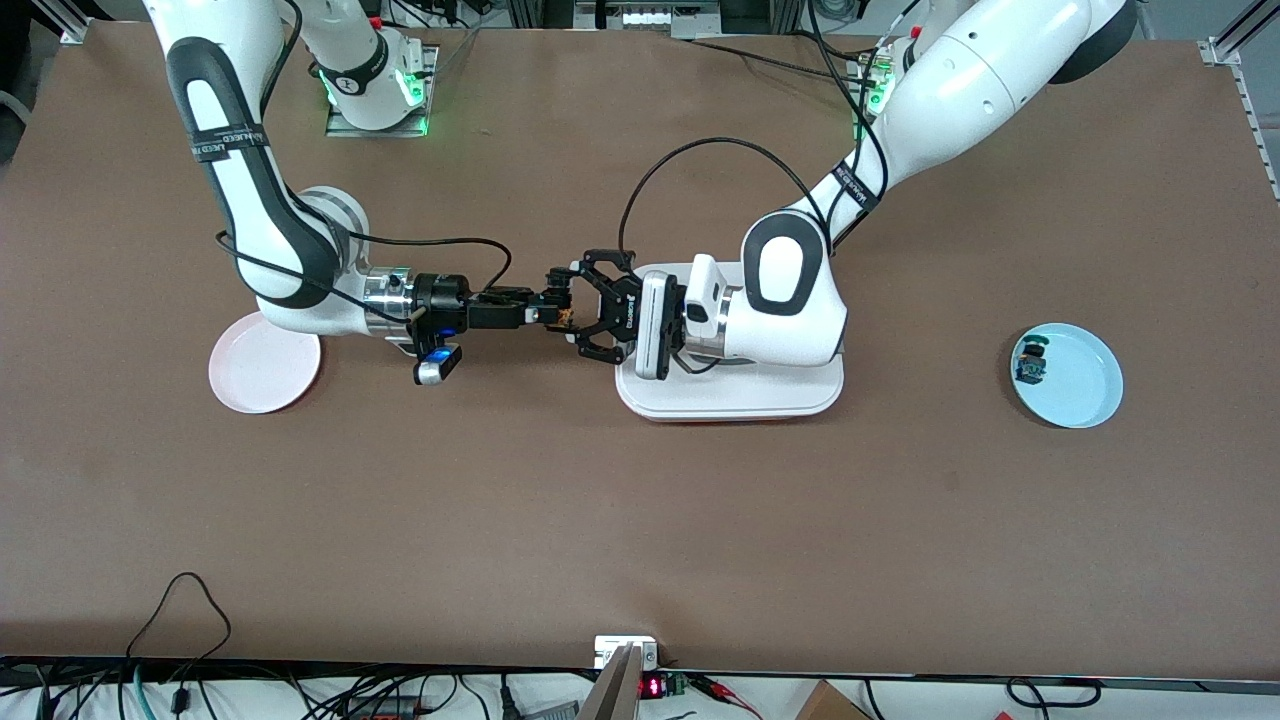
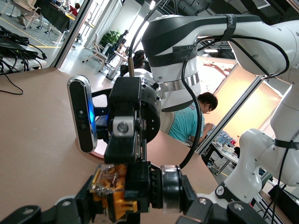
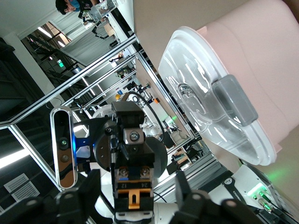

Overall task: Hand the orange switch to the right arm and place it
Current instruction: 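Close the right gripper on the switch while the left gripper opens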

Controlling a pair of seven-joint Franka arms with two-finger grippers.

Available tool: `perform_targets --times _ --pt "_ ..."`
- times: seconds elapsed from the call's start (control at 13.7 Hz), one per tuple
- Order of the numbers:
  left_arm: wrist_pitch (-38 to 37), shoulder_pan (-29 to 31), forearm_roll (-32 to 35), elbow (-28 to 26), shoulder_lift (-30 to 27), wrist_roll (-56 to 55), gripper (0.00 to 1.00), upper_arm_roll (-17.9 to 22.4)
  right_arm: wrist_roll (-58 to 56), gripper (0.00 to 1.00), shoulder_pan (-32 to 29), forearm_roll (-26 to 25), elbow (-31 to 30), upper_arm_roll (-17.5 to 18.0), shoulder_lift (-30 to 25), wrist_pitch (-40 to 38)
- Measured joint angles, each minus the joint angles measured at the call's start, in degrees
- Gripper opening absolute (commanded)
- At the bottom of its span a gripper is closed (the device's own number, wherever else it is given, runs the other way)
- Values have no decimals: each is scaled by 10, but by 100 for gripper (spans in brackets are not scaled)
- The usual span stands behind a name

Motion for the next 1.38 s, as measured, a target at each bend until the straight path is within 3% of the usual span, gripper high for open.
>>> perform_targets --times 0.15,0.36,0.58,0.8,0.87,0.95,1.38 --pt "0 0 -12 0 0 0 26 0 0 39 0 1 0 0 0 1" --pt "0 0 -14 -1 1 0 26 0 0 1 0 9 0 -1 0 1" --pt "0 0 -16 0 2 1 35 0 2 0 0 12 0 -1 0 1" --pt "0 0 -16 0 2 1 35 0 2 0 0 12 0 -1 0 1" --pt "0 0 -17 0 2 1 46 0 2 0 0 12 0 -1 0 1" --pt "0 0 -19 0 2 1 99 0 2 0 0 12 0 -1 0 1" --pt "0 0 -41 9 2 0 100 -2 18 0 -10 3 14 -8 0 -1"
